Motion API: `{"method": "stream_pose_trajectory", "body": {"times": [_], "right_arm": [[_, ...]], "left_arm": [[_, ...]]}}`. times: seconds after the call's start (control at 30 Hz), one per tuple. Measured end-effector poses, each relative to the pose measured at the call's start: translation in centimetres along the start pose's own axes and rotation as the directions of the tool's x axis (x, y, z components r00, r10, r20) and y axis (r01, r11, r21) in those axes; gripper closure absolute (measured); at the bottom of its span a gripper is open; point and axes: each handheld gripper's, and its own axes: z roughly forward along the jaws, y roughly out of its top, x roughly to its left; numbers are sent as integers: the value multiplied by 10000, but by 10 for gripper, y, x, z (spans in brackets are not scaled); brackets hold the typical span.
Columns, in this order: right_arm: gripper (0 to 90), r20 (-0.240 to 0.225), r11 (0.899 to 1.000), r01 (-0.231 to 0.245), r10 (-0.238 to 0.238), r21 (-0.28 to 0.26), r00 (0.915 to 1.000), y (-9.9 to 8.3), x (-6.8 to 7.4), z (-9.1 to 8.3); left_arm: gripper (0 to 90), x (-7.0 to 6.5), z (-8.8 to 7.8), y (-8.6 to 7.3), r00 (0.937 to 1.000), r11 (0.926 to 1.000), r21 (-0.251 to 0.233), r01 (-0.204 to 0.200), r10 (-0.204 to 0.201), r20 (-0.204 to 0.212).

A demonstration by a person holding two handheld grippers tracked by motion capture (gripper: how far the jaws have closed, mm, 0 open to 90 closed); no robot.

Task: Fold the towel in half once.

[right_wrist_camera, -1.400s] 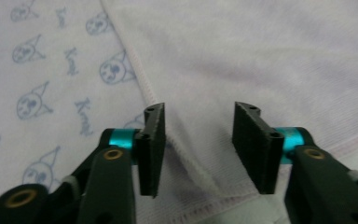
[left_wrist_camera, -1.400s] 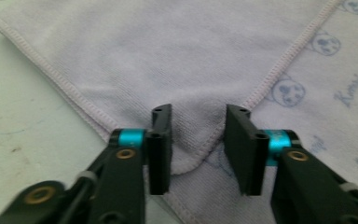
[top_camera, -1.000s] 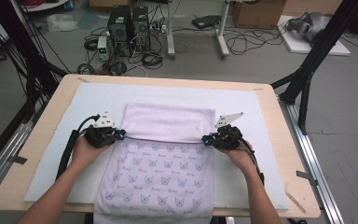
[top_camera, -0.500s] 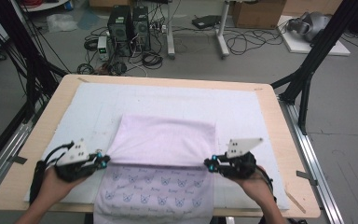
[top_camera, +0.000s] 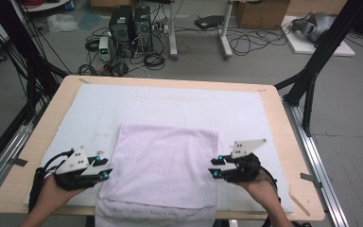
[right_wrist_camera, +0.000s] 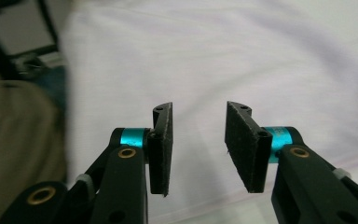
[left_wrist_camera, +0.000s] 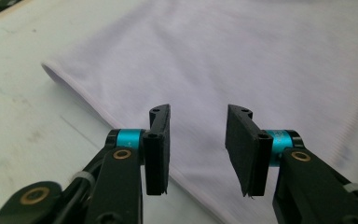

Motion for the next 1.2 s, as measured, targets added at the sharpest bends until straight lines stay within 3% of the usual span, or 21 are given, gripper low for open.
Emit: {"method": "stream_pose_trajectory", "body": {"times": [0.2,0.23,0.27,0.3,0.37,0.4,0.47,0.53,0.6,0.67,0.7,0.73,0.77,0.8,0.87,0.97,1.0,1.07,1.1,1.2], "right_arm": [[543,1074,9980,-590,563,229,9926,12,-63,19],[520,1230,9970,-732,695,256,9900,14,-72,21],[504,1376,9956,-913,874,225,9866,15,-84,24],[485,1387,9948,-999,959,217,9857,16,-91,25],[428,1612,9905,-1331,1260,335,9788,15,-108,30],[421,1631,9880,-1487,1401,412,9766,12,-116,33],[411,1617,9841,-1714,1619,465,9735,8,-125,36],[401,1545,9828,-1762,1661,544,9739,2,-130,42],[403,1472,9809,-1852,1750,589,9735,-2,-135,47],[474,1395,9795,-1885,1773,717,9742,-4,-137,53],[561,1399,9807,-1792,1672,780,9759,-3,-136,56],[708,1391,9825,-1695,1578,768,9776,-2,-136,57],[809,936,9835,-1655,1585,730,9829,-1,-137,57],[836,879,9860,-1468,1398,791,9863,1,-137,59],[850,900,9848,-1458,1374,943,9864,7,-141,61],[857,1672,9865,-1395,1236,864,9781,24,-151,58],[858,1848,9877,-1349,1184,791,9756,32,-156,56],[859,2278,9881,-1336,1133,759,9671,50,-168,51],[859,2464,9899,-1249,1048,675,9635,57,-171,48],[860,2925,9939,-1029,867,407,9523,90,-183,33]], "left_arm": [[574,53,50,19,9969,9976,-32,698,-699,-357],[570,64,60,19,9924,9926,-121,1209,-1212,-226],[565,70,66,19,9904,9907,-46,1361,-1362,-219],[564,77,74,19,9897,9906,160,1358,-1350,-475],[565,92,87,15,9823,9843,33,1763,-1758,-647],[572,98,93,14,9783,9804,225,1956,-1935,-747],[556,108,103,14,9748,9752,546,2147,-2104,-747],[516,115,110,13,9681,9708,358,2371,-2330,-918],[433,121,117,14,9601,9611,627,2689,-2623,-969],[423,123,122,14,9589,9584,752,2752,-2679,-938],[474,122,124,14,9614,9605,755,2679,-2614,-857],[584,121,126,13,9674,9646,833,2504,-2457,-617],[709,119,127,14,9708,9680,785,2382,-2349,-493],[809,118,127,16,9724,9707,726,2289,-2245,-639],[839,120,128,19,9684,9681,698,2405,-2345,-843],[863,127,124,26,9558,9635,203,2669,-2619,-1338],[866,130,122,31,9540,9654,203,2601,-2536,-1597],[867,139,117,44,9461,9686,-82,2485,-2445,-2125],[867,145,113,52,9405,9655,-309,2586,-2590,-2199],[868,163,97,87,9343,9694,-885,2288,-2442,-2597]]}}
